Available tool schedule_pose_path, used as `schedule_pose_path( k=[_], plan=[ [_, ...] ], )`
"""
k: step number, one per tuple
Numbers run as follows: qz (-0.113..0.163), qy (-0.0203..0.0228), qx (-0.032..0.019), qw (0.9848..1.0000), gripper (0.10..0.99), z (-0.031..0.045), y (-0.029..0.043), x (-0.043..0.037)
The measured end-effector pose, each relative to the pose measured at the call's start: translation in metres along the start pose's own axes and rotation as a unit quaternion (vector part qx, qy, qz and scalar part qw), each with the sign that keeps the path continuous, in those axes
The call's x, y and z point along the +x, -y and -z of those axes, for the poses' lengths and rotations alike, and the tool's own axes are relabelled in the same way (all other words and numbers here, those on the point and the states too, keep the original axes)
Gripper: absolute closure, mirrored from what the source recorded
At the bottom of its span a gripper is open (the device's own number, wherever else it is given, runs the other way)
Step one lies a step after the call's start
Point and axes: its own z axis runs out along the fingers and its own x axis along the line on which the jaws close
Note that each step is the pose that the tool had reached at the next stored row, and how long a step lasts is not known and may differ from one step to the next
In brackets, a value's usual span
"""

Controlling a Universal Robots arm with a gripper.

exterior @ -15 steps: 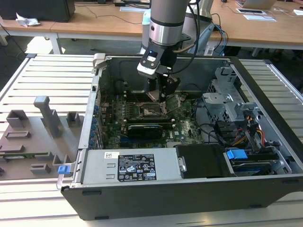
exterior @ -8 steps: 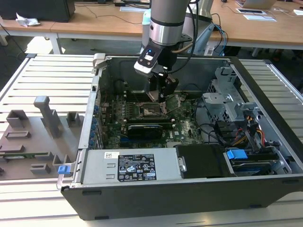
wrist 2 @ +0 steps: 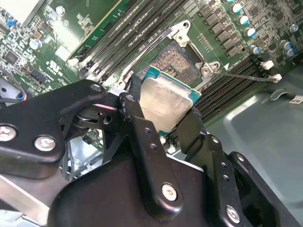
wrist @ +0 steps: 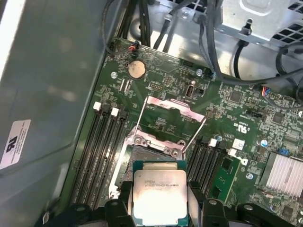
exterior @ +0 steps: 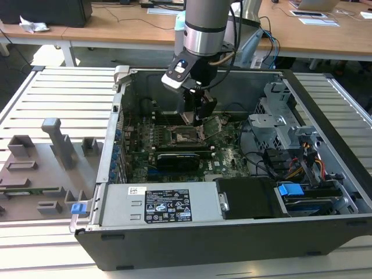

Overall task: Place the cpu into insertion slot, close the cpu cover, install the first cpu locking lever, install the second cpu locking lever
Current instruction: 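Place the cpu into insertion slot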

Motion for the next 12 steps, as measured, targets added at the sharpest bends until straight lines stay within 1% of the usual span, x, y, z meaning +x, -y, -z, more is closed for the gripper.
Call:
schedule_pose_path(
  k=[3,5,7,12],
  plan=[
    [-0.025,0.0015,0.0010,0.9997,0.541,0.0000,-0.0004,-0.0001],
    [-0.040,0.0021,0.0014,0.9992,0.541,0.0000,-0.0005,-0.0002],
    [-0.048,0.0023,0.0016,0.9989,0.541,0.0000,-0.0005,-0.0002],
    [-0.076,0.0032,0.0025,0.9971,0.541,0.0000,-0.0006,-0.0002]
  ],
)
